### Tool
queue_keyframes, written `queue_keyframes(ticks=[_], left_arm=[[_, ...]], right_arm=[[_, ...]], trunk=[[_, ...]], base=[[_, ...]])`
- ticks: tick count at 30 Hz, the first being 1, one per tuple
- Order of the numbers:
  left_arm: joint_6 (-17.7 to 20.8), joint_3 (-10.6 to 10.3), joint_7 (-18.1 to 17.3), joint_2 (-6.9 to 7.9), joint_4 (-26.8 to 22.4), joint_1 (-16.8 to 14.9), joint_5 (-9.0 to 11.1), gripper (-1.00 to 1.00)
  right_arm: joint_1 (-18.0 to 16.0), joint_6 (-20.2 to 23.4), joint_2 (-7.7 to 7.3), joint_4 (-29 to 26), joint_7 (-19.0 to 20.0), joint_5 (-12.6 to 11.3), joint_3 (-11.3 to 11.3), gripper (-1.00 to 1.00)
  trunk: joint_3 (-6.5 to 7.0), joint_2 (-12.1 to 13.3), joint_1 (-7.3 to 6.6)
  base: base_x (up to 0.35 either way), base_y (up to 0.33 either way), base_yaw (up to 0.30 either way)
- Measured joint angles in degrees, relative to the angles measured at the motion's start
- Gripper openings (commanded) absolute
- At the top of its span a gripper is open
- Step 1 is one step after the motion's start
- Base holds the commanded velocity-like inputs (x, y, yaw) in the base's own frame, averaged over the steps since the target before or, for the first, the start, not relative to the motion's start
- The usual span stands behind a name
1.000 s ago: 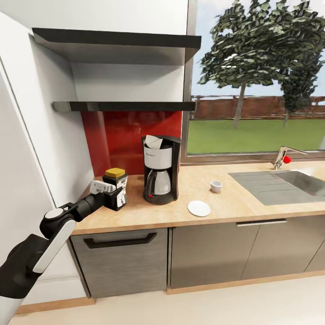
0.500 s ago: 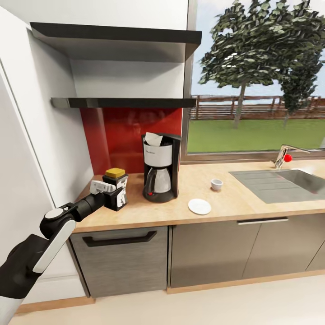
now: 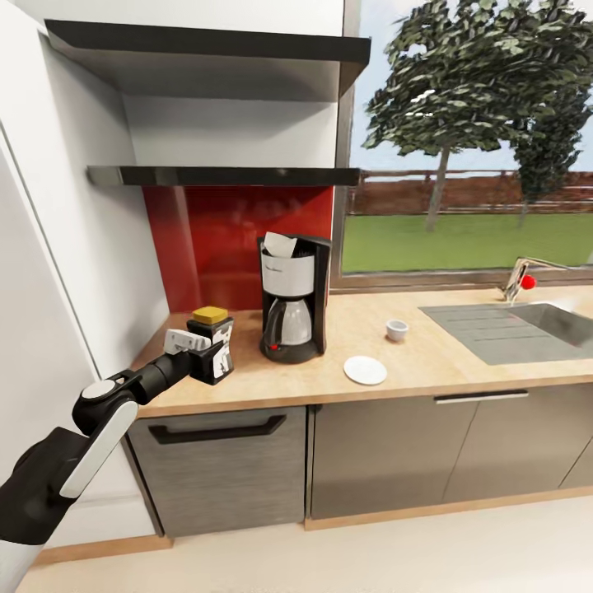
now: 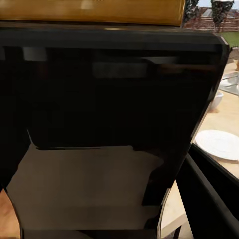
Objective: Set up a coffee station on the kitchen countertop: keep the coffee maker on the countertop, move the bottle of coffee from the kitchen shelf to the counter next to the coffee maker, place a paper coffee filter on top of the coffee maker, put the saucer next to the coffee maker with the coffee cup on the saucer, and place the electric kettle next to the coffee maker.
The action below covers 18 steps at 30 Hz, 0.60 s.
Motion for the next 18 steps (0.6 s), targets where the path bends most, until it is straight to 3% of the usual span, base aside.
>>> queue_keyframes(ticks=[18], left_arm=[[0.0, 0.0, 0.0, 0.00, 0.0, 0.0, 0.0, -1.00]], right_arm=[[0.0, 0.0, 0.00, 0.1, 0.0, 0.0, 0.0, 1.00]], trunk=[[-4.03, -7.2, 3.95]], base=[[0.000, 0.000, 0.000]])
